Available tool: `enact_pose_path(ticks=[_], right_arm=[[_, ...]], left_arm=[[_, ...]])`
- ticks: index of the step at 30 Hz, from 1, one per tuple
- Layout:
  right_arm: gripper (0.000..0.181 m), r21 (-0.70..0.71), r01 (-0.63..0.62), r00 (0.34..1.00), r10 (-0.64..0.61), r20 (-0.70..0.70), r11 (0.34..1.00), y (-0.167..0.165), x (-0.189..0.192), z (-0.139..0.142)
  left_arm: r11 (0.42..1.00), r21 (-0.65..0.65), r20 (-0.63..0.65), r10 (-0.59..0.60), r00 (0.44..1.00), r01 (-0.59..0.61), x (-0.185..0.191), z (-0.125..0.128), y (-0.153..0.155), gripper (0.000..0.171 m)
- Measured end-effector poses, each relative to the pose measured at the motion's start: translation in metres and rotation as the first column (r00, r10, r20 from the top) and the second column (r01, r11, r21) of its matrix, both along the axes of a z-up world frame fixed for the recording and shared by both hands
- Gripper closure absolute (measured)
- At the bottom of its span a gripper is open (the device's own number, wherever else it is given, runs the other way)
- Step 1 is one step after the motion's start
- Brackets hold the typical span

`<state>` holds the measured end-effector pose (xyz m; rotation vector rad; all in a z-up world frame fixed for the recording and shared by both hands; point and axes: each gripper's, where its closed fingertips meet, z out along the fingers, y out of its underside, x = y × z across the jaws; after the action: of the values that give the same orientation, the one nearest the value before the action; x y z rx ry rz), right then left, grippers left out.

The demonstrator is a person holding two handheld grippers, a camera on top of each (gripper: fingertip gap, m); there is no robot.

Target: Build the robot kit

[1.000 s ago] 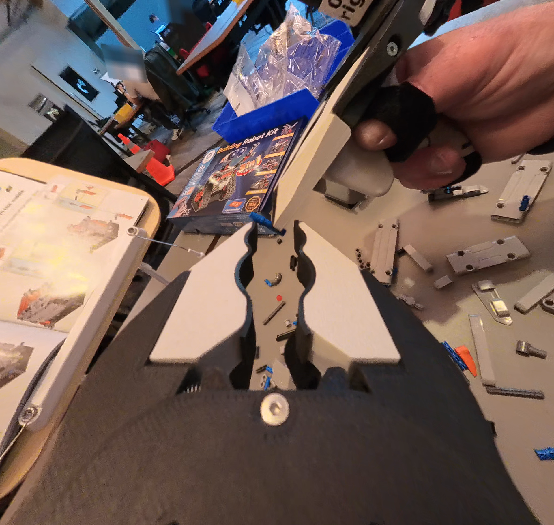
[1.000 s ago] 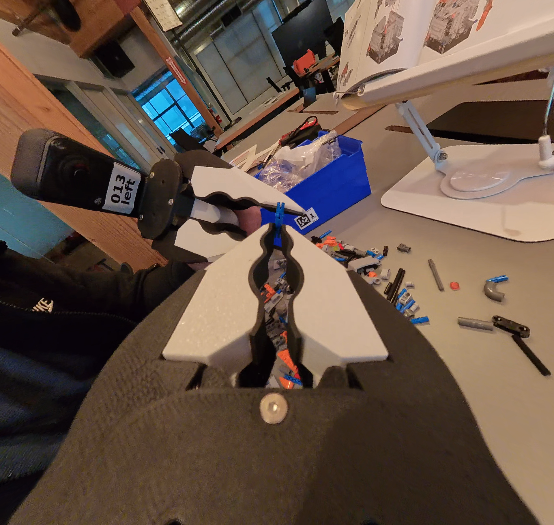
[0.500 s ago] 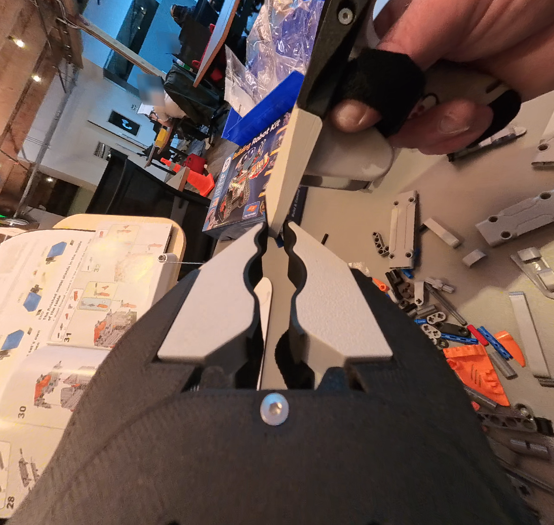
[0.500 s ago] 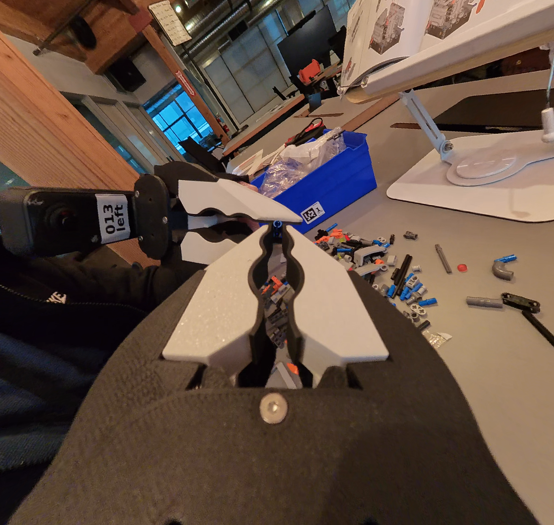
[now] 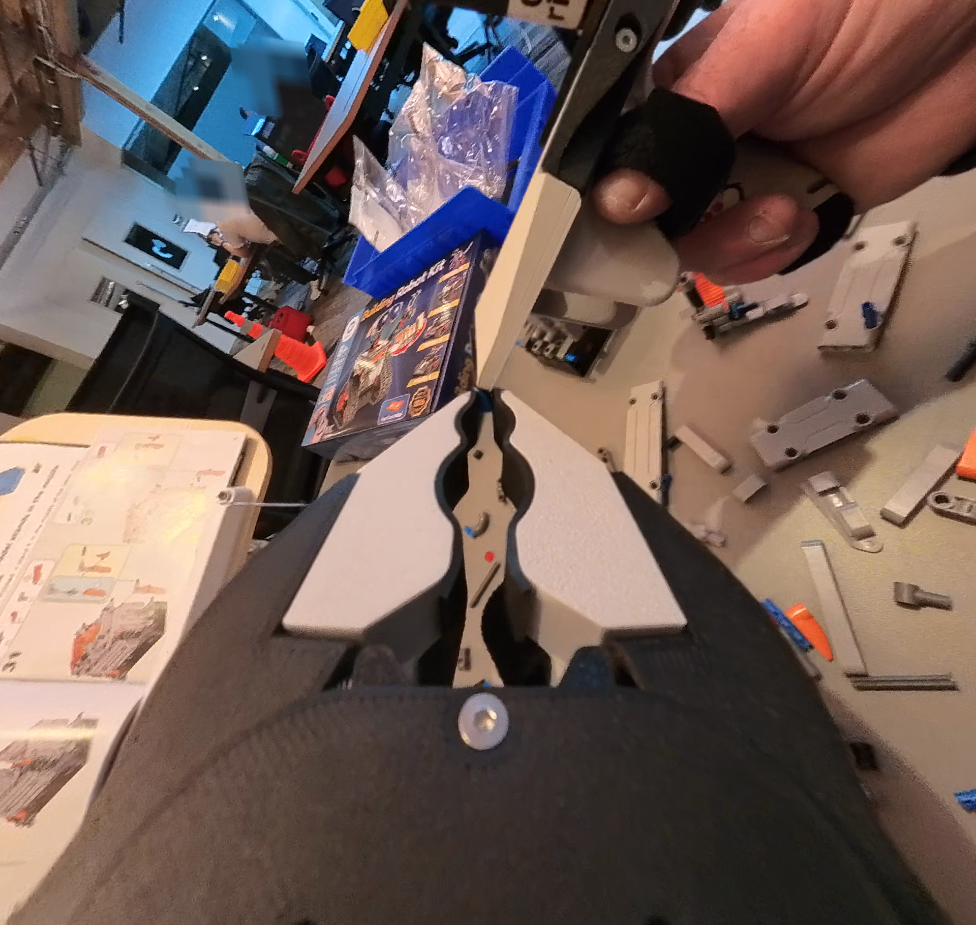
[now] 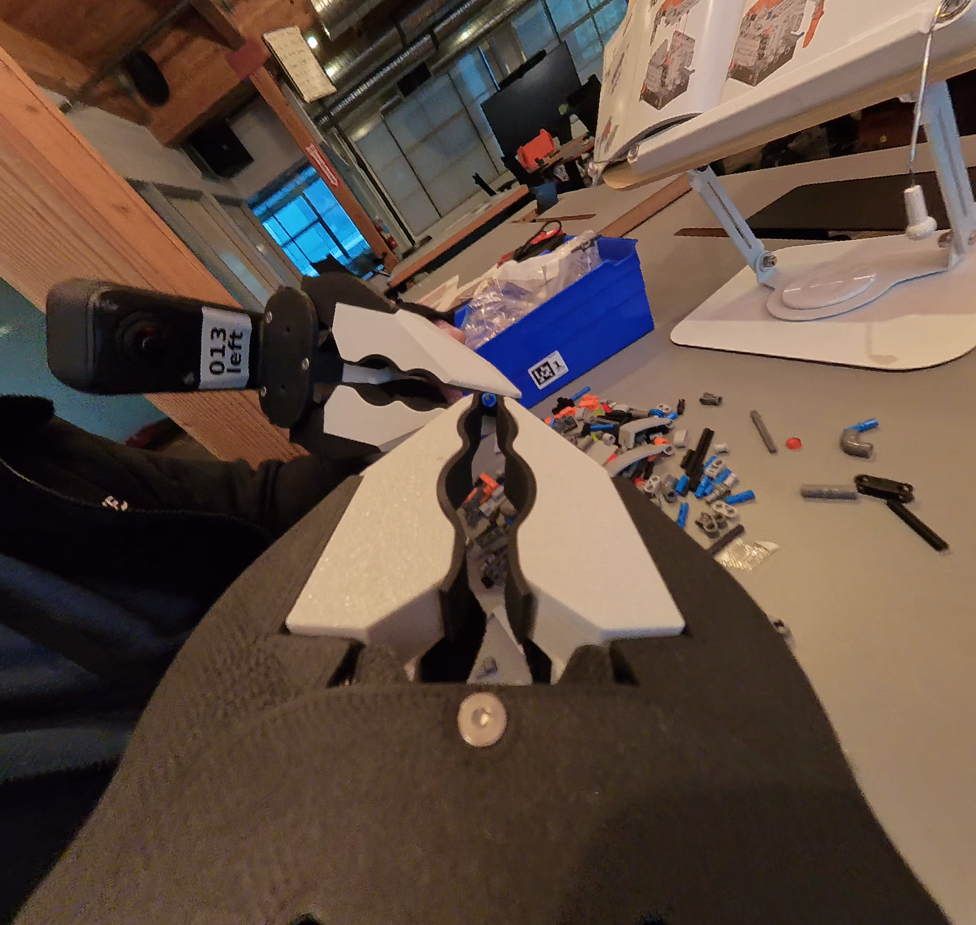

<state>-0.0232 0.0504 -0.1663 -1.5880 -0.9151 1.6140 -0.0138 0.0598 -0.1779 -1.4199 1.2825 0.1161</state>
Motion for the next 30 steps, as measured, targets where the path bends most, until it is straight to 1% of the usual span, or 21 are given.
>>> enact_pose_path(ticks=[3, 5, 6, 7, 9, 10, 11, 13, 16, 18, 21, 23, 26, 30], right_arm=[[0.179, 0.07, 0.027, 0.995, -0.034, 0.089, 0.997, -0.008, 0.022, -0.007], [0.179, 0.166, 0.047, 0.972, -0.084, 0.221, 0.985, -0.015, 0.046, -0.02], [0.18, 0.217, 0.058, 0.947, -0.122, 0.296, 0.975, -0.018, 0.062, -0.029], [0.179, 0.269, 0.063, 0.908, -0.167, 0.384, 0.961, -0.019, 0.079, -0.042], [0.178, 0.358, 0.032, 0.804, -0.237, 0.545, 0.933, -0.024, 0.113, -0.069], [0.178, 0.37, 0.015, 0.765, -0.249, 0.594, 0.929, -0.028, 0.127, -0.08], [0.179, 0.37, -0.013, 0.746, -0.238, 0.623, 0.929, -0.034, 0.137, -0.089], [0.179, 0.375, -0.054, 0.708, -0.23, 0.668, 0.925, -0.044, 0.149, -0.106], [0.179, 0.398, -0.135, 0.632, -0.231, 0.74, 0.908, -0.054, 0.16, -0.131], [0.179, 0.408, -0.17, 0.602, -0.233, 0.764, 0.897, -0.057, 0.163, -0.14], [0.179, 0.41, -0.21, 0.559, -0.236, 0.795, 0.887, -0.058, 0.168, -0.151], [0.179, 0.407, -0.228, 0.55, -0.228, 0.804, 0.885, -0.06, 0.17, -0.155], [0.179, 0.412, -0.234, 0.554, -0.228, 0.801, 0.881, -0.059, 0.17, -0.158], [0.179, 0.423, -0.246, 0.549, -0.234, 0.802, 0.872, -0.058, 0.169, -0.16]], left_arm=[[0.994, -0.089, 0.042, -0.065, 0.997, 0.068, 0.02, -0.01, -0.009, 0.166], [0.978, -0.172, 0.051, -0.108, 0.993, 0.116, 0.038, -0.025, -0.017, 0.162], [0.963, -0.221, 0.061, -0.142, 0.988, 0.152, 0.05, -0.034, -0.023, 0.161], [0.943, -0.277, 0.058, -0.175, 0.983, 0.184, 0.061, -0.044, -0.029, 0.16], [0.901, -0.372, 0.033, -0.226, 0.973, 0.222, 0.08, -0.065, -0.04, 0.157], [0.871, -0.425, 0.03, -0.257, 0.966, 0.245, 0.09, -0.076, -0.047, 0.156], [0.842, -0.47, 0.024, -0.286, 0.958, 0.263, 0.099, -0.088, -0.053, 0.154], [0.797, -0.546, -0.032, -0.328, 0.944, 0.258, 0.109, -0.114, -0.062, 0.15], [0.758, -0.603, -0.063, -0.356, 0.932, 0.249, 0.116, -0.137, -0.067, 0.147], [0.754, -0.612, -0.068, -0.352, 0.934, 0.239, 0.118, -0.142, -0.065, 0.148], [0.724, -0.642, -0.039, -0.357, 0.933, 0.251, 0.122, -0.145, -0.067, 0.149], [0.714, -0.654, -0.043, -0.363, 0.931, 0.249, 0.122, -0.148, -0.068, 0.15], [0.707, -0.665, -0.063, -0.374, 0.925, 0.241, 0.122, -0.155, -0.07, 0.153], [0.702, -0.669, -0.053, -0.372, 0.927, 0.244, 0.123, -0.156, -0.07, 0.16]])
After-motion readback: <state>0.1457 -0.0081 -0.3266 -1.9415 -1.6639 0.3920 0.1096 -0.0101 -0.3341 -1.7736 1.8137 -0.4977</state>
